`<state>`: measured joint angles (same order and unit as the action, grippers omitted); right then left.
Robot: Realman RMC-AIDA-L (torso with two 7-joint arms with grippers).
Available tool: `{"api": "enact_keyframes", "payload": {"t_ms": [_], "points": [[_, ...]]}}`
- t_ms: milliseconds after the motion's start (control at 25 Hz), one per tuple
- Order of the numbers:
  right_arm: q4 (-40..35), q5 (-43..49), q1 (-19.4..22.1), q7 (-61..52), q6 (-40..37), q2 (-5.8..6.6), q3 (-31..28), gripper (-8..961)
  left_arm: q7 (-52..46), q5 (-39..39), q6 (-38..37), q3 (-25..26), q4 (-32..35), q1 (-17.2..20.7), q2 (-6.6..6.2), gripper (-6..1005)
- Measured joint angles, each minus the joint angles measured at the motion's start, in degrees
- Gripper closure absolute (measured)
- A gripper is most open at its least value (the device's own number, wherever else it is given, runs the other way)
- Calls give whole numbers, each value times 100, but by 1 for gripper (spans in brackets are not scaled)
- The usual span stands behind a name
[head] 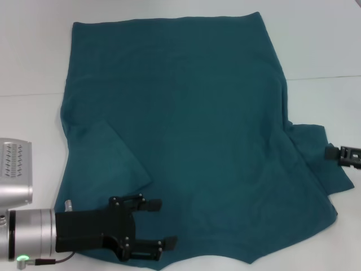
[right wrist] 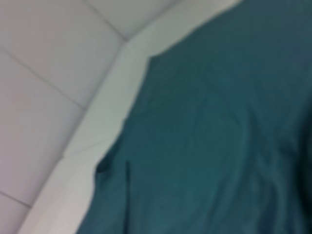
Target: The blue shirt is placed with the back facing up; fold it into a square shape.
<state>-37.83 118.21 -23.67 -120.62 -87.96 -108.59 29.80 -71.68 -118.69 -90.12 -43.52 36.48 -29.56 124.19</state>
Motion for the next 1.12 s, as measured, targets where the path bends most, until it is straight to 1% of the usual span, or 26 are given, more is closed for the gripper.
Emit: {"api": "enact_keyframes", "payload": {"t_ms": [240, 360, 480, 560, 600, 640, 840, 1000, 1120], "points": [[-11, 400, 21, -238, 241, -20, -111, 37, 98, -123, -15, -5, 0, -32, -4, 111], [-43, 457, 23, -318, 552, -12, -153, 37, 91, -152, -5, -7, -5, -45, -6, 112], [-58, 463, 9, -379, 990, -43, -137, 37, 77, -153, 3, -8, -22, -46, -8, 111], [-58, 542, -48, -449, 1291, -83, -104, 37, 71, -154, -14, -8, -25, -47, -9, 111], [-57, 717, -140, -504, 1560, -138, -93, 37, 64, -154, -21, -8, -26, -48, -9, 111], [-57, 717, -140, -504, 1560, -138, -93, 37, 53, -154, -26, -8, -28, -48, -9, 112], [-11, 1185, -448, -563, 2052, -285, -83, 36, 4, -154, -23, -8, -35, -50, -8, 112], [-4, 1260, -588, -549, 2298, -375, -36, 39, 1, -154, -17, -8, -36, -50, -1, 112], [12, 1264, -643, -558, 2418, -410, 54, 47, -9, -154, -6, -8, -36, -49, 0, 112]]}}
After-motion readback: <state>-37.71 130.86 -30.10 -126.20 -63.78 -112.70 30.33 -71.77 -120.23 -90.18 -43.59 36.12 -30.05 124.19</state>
